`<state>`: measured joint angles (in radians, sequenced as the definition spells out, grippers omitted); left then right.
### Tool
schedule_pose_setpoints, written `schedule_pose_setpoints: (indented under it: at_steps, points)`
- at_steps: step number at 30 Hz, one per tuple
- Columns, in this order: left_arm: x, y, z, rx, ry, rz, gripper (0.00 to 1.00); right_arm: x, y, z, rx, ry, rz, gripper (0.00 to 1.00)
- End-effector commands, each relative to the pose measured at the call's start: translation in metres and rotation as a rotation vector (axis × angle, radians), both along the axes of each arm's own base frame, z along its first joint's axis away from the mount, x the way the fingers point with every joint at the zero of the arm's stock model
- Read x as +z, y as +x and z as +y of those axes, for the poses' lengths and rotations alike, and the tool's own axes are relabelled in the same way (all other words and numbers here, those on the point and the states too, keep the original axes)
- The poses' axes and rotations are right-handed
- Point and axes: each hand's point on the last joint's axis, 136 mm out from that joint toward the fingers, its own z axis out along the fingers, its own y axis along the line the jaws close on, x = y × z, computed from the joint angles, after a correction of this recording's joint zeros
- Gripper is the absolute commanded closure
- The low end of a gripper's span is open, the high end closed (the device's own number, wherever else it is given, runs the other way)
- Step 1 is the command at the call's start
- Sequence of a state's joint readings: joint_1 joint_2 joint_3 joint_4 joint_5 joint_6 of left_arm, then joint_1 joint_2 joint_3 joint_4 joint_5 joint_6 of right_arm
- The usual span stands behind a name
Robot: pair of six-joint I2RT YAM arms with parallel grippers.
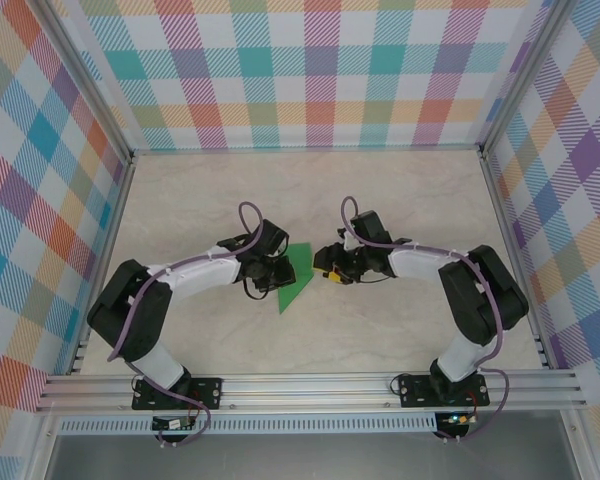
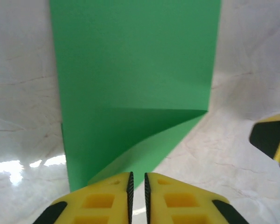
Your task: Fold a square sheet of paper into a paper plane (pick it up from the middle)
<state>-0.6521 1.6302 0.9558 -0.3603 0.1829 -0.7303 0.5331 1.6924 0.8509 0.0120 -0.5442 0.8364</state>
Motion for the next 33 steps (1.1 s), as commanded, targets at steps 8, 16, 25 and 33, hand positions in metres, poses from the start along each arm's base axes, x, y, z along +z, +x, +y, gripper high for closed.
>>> schedule_pose_setpoints:
  at_steps: [8,16,25,33]
  points:
    - [-0.022,0.005,0.021,0.058,0.116,0.004,0.93,-0.011,-0.002,0.027,0.071,0.063,0.055,0.54]
    - [-0.042,-0.006,0.030,0.105,0.126,0.041,0.95,-0.014,0.002,0.037,0.093,0.080,0.064,0.64]
    - [-0.044,-0.009,0.035,0.109,0.138,0.045,0.95,-0.017,0.005,0.036,0.078,0.059,0.073,0.64]
    - [-0.046,-0.009,0.036,0.111,0.142,0.052,0.95,-0.028,0.005,0.020,0.010,-0.048,0.091,0.63]
